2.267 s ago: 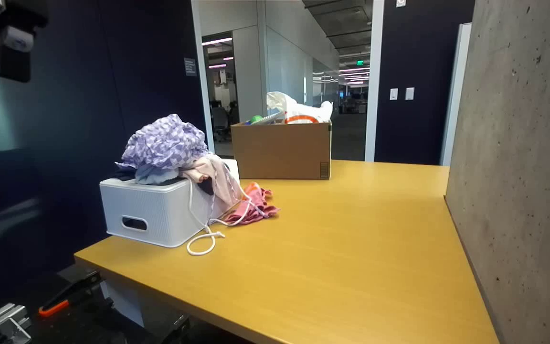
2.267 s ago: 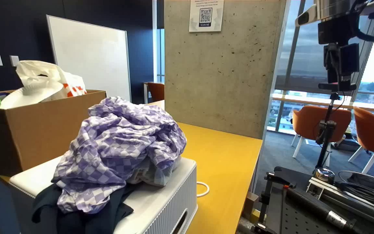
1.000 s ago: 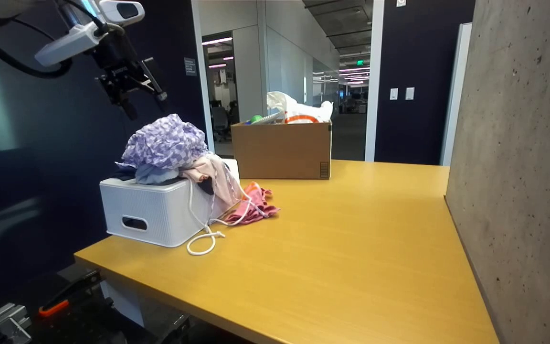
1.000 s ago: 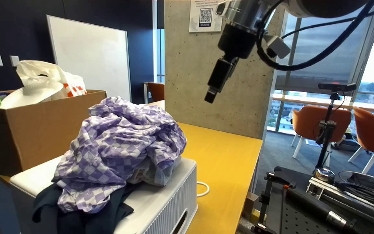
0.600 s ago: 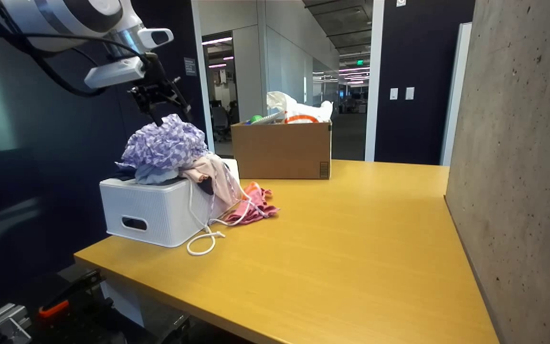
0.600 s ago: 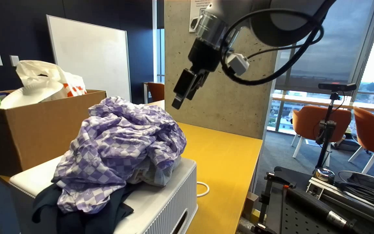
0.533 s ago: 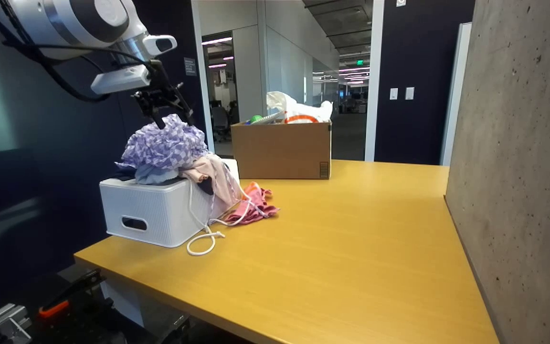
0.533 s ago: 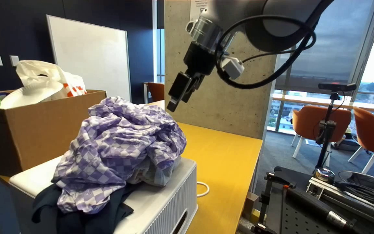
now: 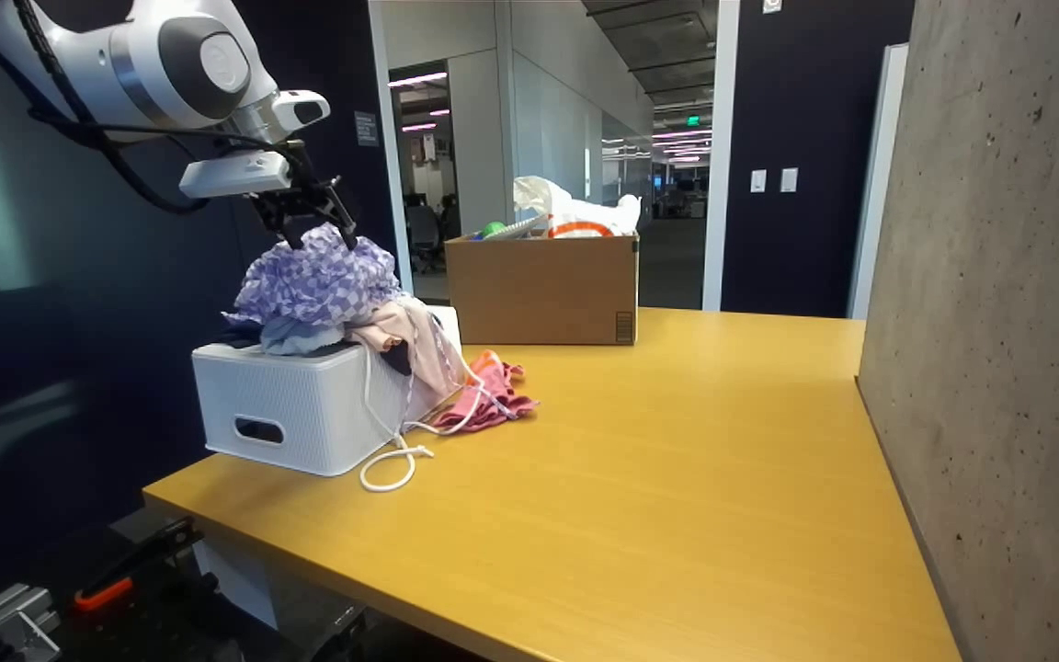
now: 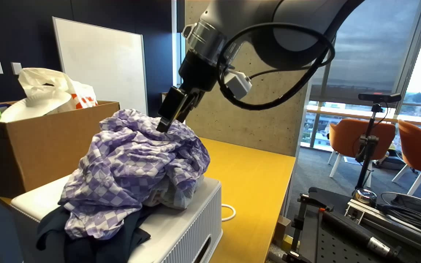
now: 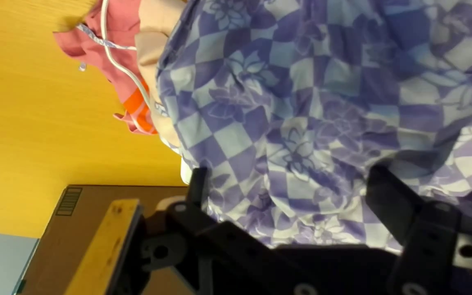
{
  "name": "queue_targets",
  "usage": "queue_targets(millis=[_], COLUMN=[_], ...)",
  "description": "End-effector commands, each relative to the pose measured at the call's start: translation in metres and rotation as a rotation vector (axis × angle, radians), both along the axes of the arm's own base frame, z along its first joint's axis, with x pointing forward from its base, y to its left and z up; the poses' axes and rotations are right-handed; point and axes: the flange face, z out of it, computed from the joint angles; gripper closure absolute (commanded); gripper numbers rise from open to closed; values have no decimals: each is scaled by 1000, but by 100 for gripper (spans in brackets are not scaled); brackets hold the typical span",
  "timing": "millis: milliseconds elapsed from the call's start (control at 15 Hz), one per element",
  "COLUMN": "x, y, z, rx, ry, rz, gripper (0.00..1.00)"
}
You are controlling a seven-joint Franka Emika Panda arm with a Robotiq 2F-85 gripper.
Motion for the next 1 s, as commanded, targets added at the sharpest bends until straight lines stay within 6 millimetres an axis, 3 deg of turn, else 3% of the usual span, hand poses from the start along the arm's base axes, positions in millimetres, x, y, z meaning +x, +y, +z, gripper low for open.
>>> queue_targets(millis=[0,267,600,733,933], x=[23,23,18,22,31], y=[-13,-10,-2,-4,-15], z=[-15,-18,2,28,104], rx=[16,33,56,64,91], ry=[8,23,10,-29,-135], rz=[1,12,15,1,-36], gripper=[32,64,99,100,99])
